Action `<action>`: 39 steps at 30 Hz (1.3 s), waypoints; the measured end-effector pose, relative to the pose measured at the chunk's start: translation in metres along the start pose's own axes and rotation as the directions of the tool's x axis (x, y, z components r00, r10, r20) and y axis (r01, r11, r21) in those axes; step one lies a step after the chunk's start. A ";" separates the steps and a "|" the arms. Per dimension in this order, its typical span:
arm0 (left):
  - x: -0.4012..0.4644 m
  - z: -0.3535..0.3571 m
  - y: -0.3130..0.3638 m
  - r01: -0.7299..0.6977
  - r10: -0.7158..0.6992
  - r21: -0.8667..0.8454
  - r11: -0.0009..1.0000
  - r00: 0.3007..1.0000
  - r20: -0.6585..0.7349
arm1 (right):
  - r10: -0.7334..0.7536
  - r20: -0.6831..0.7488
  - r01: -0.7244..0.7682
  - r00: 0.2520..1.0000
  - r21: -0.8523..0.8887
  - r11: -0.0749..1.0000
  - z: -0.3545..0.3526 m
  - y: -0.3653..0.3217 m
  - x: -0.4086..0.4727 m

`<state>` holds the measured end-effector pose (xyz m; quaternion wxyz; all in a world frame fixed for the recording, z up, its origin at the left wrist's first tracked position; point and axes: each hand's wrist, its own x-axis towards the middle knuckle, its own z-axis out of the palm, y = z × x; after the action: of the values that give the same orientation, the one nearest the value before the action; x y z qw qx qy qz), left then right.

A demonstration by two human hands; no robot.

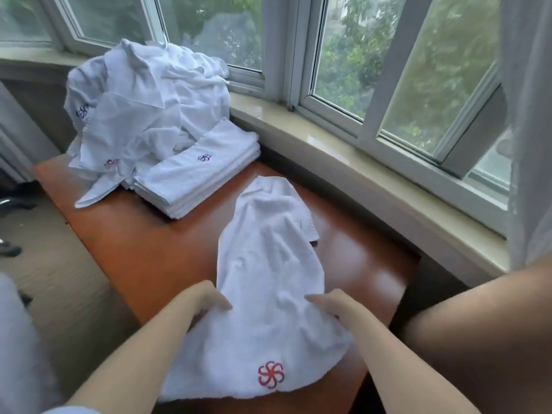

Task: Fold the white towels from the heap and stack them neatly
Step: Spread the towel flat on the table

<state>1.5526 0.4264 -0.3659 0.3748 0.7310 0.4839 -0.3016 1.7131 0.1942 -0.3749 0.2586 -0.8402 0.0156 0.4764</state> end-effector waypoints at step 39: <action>-0.072 0.035 0.024 -0.695 -0.080 -0.487 0.528 0.530 -0.844 | -0.183 -0.449 0.480 0.875 0.750 0.454 -0.039 -0.013 -0.057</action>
<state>1.5467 0.3562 -0.3208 0.4541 0.6181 0.5146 0.3833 1.7166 0.1757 -0.3075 0.7149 -0.6560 0.1171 0.2119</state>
